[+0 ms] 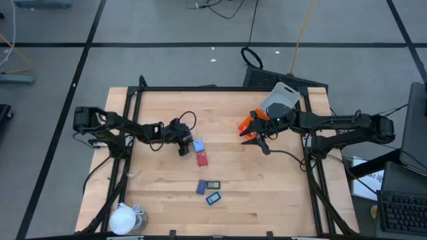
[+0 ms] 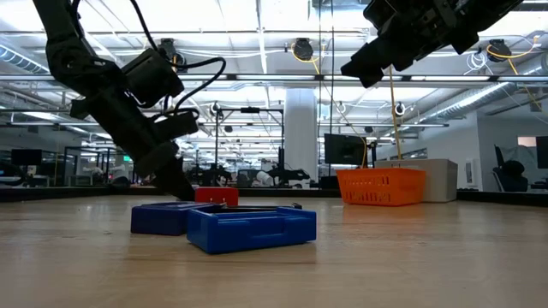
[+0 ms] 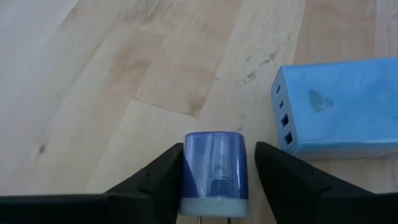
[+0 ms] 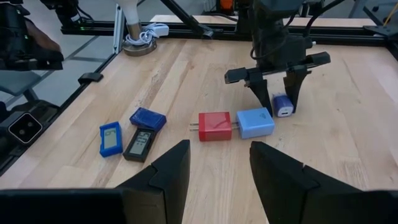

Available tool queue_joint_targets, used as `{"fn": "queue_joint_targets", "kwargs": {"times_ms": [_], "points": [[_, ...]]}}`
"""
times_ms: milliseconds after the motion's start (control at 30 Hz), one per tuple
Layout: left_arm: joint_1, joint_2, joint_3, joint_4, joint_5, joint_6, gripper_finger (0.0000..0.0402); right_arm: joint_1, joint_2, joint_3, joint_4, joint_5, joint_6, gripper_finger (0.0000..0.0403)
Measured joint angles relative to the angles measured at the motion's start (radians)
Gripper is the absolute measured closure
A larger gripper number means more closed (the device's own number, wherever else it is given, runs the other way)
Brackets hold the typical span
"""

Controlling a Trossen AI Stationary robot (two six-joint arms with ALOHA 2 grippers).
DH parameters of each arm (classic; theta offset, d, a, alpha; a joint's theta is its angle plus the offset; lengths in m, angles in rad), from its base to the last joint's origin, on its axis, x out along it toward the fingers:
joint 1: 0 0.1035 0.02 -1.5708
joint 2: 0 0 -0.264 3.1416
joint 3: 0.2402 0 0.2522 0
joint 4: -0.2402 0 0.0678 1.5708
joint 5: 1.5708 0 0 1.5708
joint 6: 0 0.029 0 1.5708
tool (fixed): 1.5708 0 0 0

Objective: Pick & Place Office items
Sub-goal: Put the dark blue charger adapter into the orange bin

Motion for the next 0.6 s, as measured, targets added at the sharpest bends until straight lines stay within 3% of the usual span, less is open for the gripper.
{"fn": "queue_joint_targets", "kwargs": {"times_ms": [333,600], "points": [[0.0,0.0,0.0,-0.022,0.021,-0.094,0.0201,0.0,0.0,0.0,-0.001,0.0,0.0,0.0248],[0.0,0.0,-0.001,-0.039,0.026,-0.084,0.0194,0.0,0.0,0.0,-0.001,0.0,0.0,0.0248]]}}
